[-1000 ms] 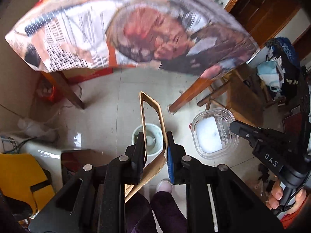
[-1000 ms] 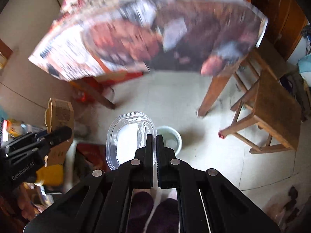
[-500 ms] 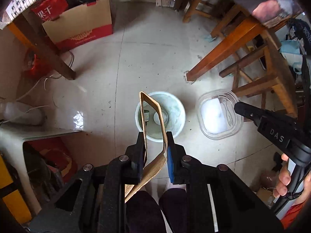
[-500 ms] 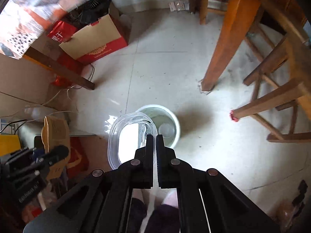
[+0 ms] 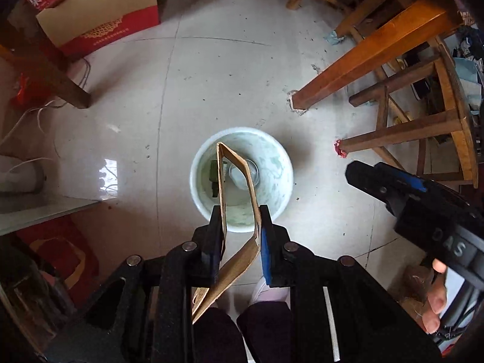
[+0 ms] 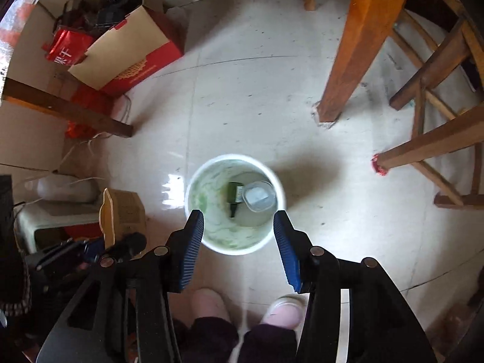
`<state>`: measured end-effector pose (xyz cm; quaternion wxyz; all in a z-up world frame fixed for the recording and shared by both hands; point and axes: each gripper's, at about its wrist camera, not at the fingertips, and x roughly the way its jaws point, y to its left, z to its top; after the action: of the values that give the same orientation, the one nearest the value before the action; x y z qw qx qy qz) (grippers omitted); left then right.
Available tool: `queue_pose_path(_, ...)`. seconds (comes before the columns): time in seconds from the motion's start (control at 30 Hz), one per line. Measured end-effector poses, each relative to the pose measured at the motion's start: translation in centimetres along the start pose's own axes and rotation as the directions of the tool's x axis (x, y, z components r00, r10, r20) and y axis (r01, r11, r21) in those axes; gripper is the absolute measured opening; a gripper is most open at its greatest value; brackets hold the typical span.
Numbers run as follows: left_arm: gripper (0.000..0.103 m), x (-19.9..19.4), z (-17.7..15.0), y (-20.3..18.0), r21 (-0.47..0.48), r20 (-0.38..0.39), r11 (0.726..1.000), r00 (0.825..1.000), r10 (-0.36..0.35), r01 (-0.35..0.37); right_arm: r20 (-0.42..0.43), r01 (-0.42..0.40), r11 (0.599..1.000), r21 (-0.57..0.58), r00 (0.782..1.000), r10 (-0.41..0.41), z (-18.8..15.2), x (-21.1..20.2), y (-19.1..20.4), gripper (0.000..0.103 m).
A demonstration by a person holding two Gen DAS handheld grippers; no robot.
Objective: Collect trash
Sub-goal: 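Open the right tool to drop the clear container into the bucket while the left tool drops the cardboard strip, then raise both empty tools back toward the table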
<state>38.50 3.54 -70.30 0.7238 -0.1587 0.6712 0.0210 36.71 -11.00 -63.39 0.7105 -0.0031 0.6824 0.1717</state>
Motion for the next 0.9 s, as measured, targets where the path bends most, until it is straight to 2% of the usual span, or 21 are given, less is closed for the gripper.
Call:
queue_pose_path(0.03, 0.028, 0.4, 0.3, -0.4, 0.003, -0.017, 1.000, 1.000, 0.001, -0.001, 0.001, 0.011, 1.000, -0.008, 1.000, -0.011, 0.0, -0.5, -0.3, 0.044)
queue_pose_path(0.07, 0.041, 0.8, 0.7, -0.7, 0.004, -0.041, 1.000, 0.999, 0.016, -0.016, 0.002, 0.019, 1.000, -0.013, 1.000, -0.019, 0.1, -0.7, -0.3, 0.045)
queue_pose_path(0.1, 0.048, 1.0, 0.9, -0.9, 0.003, -0.054, 1.000, 0.998, 0.023, -0.023, 0.004, 0.028, 0.999, -0.019, 1.000, -0.028, 0.1, -1.2, -0.4, 0.045)
queue_pose_path(0.33, 0.048, -1.2, 1.6, -1.2, -0.008, -0.055, 1.000, 0.998, 0.030, -0.031, 0.002, 0.040, 0.999, -0.030, 0.999, -0.040, 0.3, -4.0, -0.2, 0.045)
queue_pose_path(0.53, 0.048, -6.9, 1.9, -1.7, 0.015, -0.027, 0.998, 0.998, 0.055, -0.055, 0.003, 0.041, 0.998, -0.042, 0.999, -0.041, 0.2, -8.1, 1.2, 0.045)
queue_pose_path(0.77, 0.048, -17.0, 1.7, -2.3, 0.026, 0.045, 0.997, 0.996, 0.072, -0.074, 0.060, 0.022, 0.999, -0.030, 0.998, -0.020, 0.8, -16.1, 3.4, 0.045)
queue_pose_path(0.9, 0.048, -24.1, 1.1, -3.4, 0.060, 0.105, 0.994, 0.991, 0.080, -0.087, 0.123, 0.008, 1.000, -0.019, 0.992, -0.005, 1.3, -22.2, 5.0, 0.045)
